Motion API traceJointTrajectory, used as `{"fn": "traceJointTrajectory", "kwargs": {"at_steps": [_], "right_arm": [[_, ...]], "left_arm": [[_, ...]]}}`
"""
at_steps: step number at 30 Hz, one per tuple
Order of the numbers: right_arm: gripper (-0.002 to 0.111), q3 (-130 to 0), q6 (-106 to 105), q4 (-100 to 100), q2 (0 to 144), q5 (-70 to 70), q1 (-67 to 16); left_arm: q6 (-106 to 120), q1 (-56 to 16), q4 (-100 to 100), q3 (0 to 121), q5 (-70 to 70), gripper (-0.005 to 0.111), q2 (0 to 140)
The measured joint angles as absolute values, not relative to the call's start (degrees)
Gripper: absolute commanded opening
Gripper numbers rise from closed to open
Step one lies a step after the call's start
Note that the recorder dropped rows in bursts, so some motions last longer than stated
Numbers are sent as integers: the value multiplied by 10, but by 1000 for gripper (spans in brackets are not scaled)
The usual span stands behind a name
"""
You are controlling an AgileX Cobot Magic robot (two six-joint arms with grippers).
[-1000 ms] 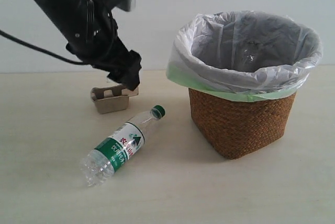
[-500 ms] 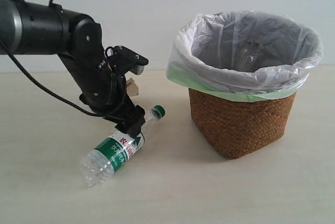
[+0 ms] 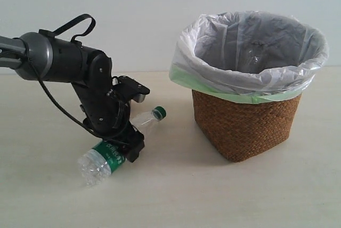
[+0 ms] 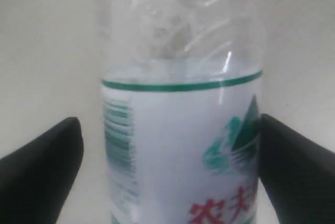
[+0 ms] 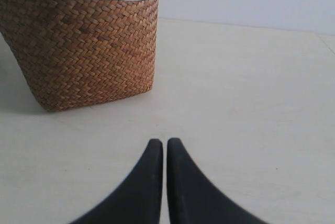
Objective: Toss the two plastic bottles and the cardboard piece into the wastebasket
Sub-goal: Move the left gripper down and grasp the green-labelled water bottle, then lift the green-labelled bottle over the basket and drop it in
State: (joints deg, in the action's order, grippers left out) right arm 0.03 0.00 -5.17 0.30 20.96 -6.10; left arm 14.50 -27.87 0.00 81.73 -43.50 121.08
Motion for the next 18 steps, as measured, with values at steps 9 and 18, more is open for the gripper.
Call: {"fn": "traceJointTrajectory", "kwargs": {"at_steps": [9, 18], "right_arm": [[0, 0, 0, -52, 3, 210, -61], [0, 0, 0, -52, 3, 210, -61]], "left_arm": [[249, -279, -42, 815, -450, 4, 1219], [240, -279, 51, 809, -530, 4, 1146]]}}
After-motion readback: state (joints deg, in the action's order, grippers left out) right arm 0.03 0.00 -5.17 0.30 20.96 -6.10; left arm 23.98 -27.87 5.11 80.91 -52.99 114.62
